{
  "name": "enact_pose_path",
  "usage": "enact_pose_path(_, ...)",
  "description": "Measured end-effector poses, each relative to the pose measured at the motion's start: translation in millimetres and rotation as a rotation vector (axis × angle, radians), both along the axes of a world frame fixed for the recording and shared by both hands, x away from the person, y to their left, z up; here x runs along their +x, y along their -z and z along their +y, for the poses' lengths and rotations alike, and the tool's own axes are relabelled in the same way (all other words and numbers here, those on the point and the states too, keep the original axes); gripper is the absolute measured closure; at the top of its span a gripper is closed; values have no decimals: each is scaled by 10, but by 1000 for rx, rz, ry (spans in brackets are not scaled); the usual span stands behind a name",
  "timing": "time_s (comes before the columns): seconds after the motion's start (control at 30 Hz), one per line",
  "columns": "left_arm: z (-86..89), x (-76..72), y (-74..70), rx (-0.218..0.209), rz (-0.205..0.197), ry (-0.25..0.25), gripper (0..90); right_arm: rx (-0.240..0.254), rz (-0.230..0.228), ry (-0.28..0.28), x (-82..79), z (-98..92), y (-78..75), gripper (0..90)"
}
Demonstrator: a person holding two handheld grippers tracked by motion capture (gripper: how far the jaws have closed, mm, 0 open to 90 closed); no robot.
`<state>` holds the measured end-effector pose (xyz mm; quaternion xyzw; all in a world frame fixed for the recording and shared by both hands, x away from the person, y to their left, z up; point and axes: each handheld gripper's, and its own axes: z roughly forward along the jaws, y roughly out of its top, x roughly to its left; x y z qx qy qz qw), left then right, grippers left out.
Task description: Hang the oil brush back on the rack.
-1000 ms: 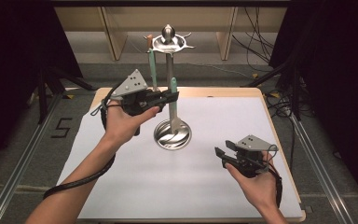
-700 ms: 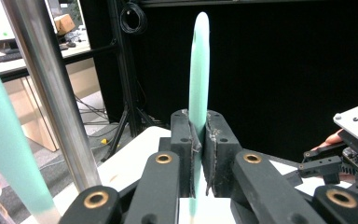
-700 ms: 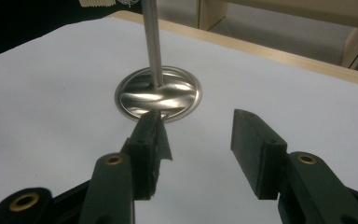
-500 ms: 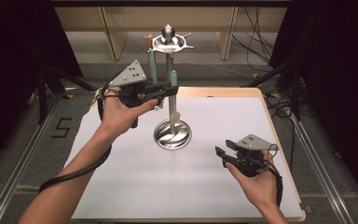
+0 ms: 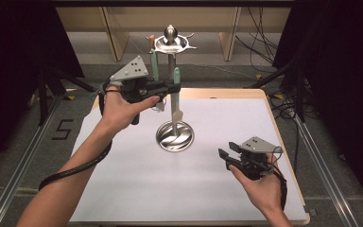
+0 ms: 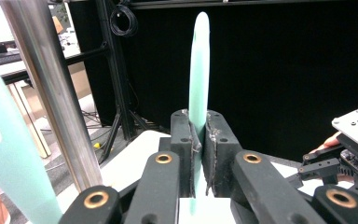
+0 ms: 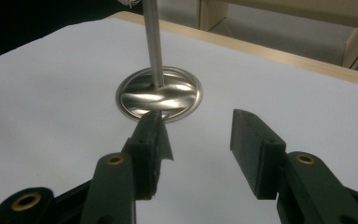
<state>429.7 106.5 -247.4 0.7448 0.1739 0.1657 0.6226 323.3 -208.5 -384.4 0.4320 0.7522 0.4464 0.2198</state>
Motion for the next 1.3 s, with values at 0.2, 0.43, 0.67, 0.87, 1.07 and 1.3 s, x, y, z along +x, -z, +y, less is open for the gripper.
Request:
enact_pose_path(0.2,-7,18,-56,5,3,3,831,-16,-11,-10,18,-28,2,546)
enact_pose_path(0.43,-6,39,-102,3,6,3,831,-15,-18,-19,21,-30,2,546)
enact_pose_path(0.67,2,71,-142,-9,24,9,831,-17,-22,-18,21,-23,9,546)
enact_pose_path(0.87,11,74,-180,-11,22,13,831,-31,-31,-15,24,-36,-3,546)
enact_pose_path(1.07,24,101,-192,-11,36,15,831,7,-36,13,15,5,18,546)
enact_pose_path(1.3,21,113,-195,-25,53,20,831,-23,-33,1,30,-31,11,546)
